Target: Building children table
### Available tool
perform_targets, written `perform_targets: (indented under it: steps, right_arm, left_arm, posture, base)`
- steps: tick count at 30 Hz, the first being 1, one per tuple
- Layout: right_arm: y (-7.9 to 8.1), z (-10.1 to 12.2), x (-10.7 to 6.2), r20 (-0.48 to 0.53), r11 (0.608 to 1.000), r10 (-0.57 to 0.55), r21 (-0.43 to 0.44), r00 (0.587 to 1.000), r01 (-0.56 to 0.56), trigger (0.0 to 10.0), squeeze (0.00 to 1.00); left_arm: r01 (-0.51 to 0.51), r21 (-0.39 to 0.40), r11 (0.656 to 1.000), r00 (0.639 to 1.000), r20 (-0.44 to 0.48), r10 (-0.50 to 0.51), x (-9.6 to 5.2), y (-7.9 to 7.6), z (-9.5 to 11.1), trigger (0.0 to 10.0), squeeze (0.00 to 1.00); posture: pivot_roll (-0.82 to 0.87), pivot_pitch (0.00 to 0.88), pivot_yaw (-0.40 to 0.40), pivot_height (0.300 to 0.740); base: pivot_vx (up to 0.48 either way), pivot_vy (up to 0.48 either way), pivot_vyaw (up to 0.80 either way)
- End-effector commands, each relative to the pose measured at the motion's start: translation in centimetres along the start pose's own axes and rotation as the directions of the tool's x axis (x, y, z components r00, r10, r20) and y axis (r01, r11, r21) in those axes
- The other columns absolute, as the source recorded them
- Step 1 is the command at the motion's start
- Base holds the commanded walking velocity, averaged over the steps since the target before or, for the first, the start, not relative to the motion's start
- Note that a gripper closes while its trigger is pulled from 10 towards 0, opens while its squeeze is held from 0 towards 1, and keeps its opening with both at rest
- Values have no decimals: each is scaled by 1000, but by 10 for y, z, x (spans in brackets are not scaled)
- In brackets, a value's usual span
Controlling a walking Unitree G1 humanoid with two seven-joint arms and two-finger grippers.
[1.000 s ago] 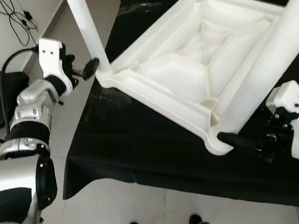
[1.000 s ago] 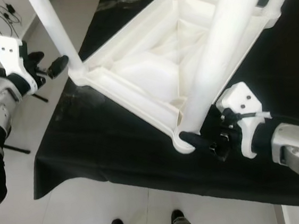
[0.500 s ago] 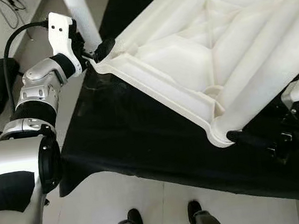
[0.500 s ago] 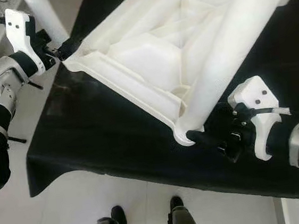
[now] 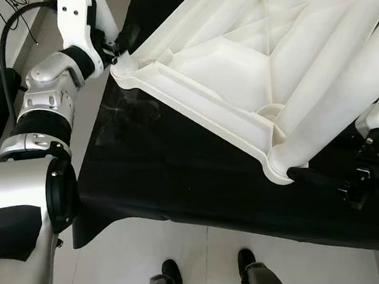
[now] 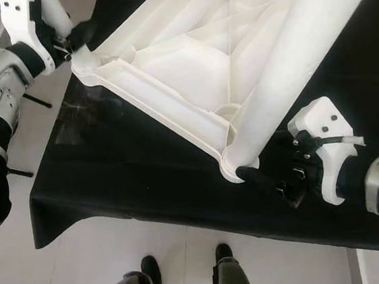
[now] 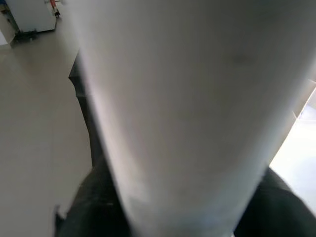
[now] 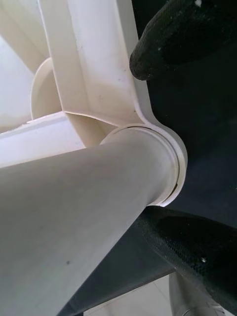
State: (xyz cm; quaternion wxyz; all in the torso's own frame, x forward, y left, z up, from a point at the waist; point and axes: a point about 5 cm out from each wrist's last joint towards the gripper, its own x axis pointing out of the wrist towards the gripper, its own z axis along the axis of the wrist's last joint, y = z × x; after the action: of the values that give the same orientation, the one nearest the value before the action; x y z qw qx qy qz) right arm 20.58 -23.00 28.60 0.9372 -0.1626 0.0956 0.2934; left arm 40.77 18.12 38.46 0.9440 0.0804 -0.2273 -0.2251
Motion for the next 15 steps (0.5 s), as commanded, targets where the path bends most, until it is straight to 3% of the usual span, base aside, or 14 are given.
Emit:
perform_targets:
  steps: [1,4,5,6,7,9,10,11,12,14,15]
  right_arm:
    - [0,1,2,10,1000,-15,-5,1000,15,10000,0]
    - [-5,2,7,18,999,-51,-6,999,51,10000,0]
    - [-10,2,9,26,997,-82,-1,996,83,10000,0]
    - [-10,2,9,26,997,-82,-1,996,83,10000,0]
    - [-15,2,12,28,994,-111,2,993,111,10000,0]
    - [-27,0,19,26,980,-199,17,980,199,10000,0]
    - [-27,0,19,26,980,-199,17,980,199,10000,0]
    - [-31,-1,21,24,973,-228,21,973,228,10000,0]
    - [-31,-1,21,24,973,-228,21,973,228,10000,0]
    - [-36,-2,26,28,964,-265,44,964,263,10000,0]
    - [-36,-2,26,28,964,-265,44,964,263,10000,0]
  left_arm:
    - [43,-21,999,999,14,-42,-4,1,-3,0,0]
    - [132,-71,989,991,47,-128,-3,-7,-5,0,0]
    - [232,-106,967,971,81,-224,-2,-16,-4,0,0]
    - [232,-106,967,971,81,-224,-2,-16,-4,0,0]
    - [322,-127,938,945,110,-309,-1,-24,-4,0,0]
    - [517,-144,844,853,171,-494,-2,-42,-2,0,0]
    - [517,-144,844,853,171,-494,-2,-42,-2,0,0]
    - [565,-148,812,822,187,-538,-3,-47,-2,0,0]
    - [565,-148,812,822,187,-538,-3,-47,-2,0,0]
    - [637,-137,759,767,219,-603,-10,-54,2,0,0]
    - [637,-137,759,767,219,-603,-10,-54,2,0,0]
  posture:
    - [-334,437,74,740]
    - [-326,427,74,740]
    - [-309,414,70,740]
    - [-309,414,70,740]
    - [-298,406,74,740]
    - [-283,388,72,740]
    - [-283,388,72,740]
    - [-278,382,74,740]
    - [-278,382,74,740]
    - [-258,362,75,740]
    - [-258,362,75,740]
  base:
    - [0,0,0]
    - [0,0,0]
    - [0,0,0]
    - [0,0,0]
    - [0,0,0]
    - [0,0,0]
    - [0,0,0]
    - [0,0,0]
    - [0,0,0]
    - [0,0,0]
    - [0,0,0]
